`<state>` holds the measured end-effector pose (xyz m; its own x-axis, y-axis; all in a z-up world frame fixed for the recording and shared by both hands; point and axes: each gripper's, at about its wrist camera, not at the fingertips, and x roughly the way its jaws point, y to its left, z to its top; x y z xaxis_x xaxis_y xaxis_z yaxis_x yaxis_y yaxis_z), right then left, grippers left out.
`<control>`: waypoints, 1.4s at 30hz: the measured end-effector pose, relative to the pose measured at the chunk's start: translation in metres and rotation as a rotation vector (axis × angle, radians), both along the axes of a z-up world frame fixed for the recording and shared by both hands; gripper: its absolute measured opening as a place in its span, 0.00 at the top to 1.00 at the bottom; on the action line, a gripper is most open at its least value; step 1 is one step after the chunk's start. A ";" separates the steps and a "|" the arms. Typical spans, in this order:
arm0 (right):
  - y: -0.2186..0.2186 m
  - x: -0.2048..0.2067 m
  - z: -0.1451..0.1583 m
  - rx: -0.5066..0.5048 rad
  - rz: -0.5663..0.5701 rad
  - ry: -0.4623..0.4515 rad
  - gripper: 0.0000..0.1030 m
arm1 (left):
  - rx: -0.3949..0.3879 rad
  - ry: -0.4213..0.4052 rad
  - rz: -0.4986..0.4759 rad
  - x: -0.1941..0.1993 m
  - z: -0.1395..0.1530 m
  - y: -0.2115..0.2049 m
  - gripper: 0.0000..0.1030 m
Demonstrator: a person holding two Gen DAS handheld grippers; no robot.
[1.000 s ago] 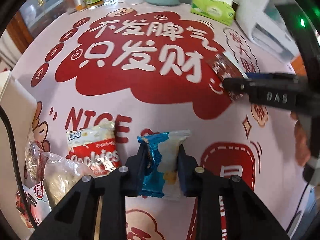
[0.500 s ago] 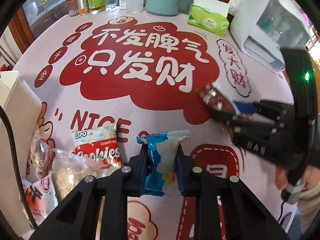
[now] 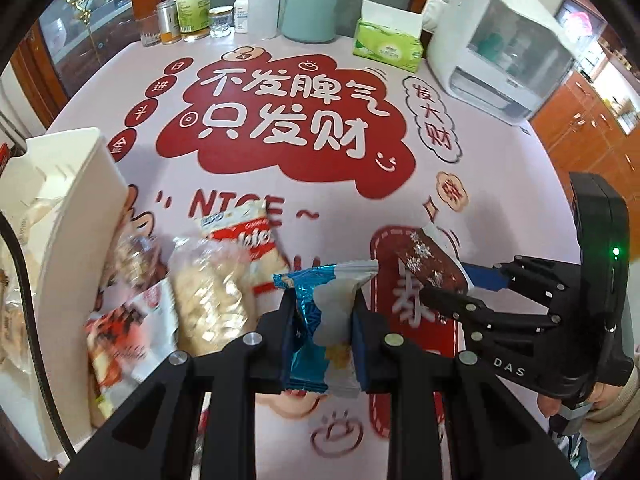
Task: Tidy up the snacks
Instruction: 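Carry both held packets over the white tray with both grippers, then open both grippers to drop the packets into the white tray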
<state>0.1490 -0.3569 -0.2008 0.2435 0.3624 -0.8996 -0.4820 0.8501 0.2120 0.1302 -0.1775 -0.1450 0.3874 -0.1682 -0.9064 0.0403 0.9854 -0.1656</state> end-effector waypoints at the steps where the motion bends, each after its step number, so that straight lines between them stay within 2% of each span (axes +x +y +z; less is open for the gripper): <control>1: 0.002 -0.009 0.004 0.004 -0.003 0.000 0.64 | -0.003 -0.003 -0.009 -0.005 0.004 0.003 0.78; 9: 0.034 -0.063 0.049 0.052 -0.052 -0.034 0.64 | -0.018 -0.085 -0.101 -0.042 0.048 0.058 0.78; 13: 0.074 -0.084 0.073 0.073 -0.092 -0.064 0.64 | -0.016 -0.122 -0.166 -0.056 0.068 0.105 0.78; 19: 0.160 -0.112 0.107 0.111 -0.150 -0.144 0.64 | 0.066 -0.181 -0.228 -0.070 0.085 0.193 0.78; 23: 0.224 -0.118 0.115 0.140 -0.163 -0.173 0.64 | 0.099 -0.178 -0.205 -0.072 0.086 0.249 0.78; 29: 0.288 -0.110 0.122 0.198 -0.175 -0.138 0.63 | 0.107 -0.199 -0.140 -0.066 0.091 0.312 0.78; 35: 0.323 -0.106 0.129 0.194 -0.160 -0.134 0.63 | 0.101 -0.256 -0.072 -0.057 0.103 0.355 0.78; 42: 0.338 -0.110 0.140 0.182 -0.173 -0.154 0.63 | 0.083 -0.261 -0.053 -0.049 0.102 0.369 0.78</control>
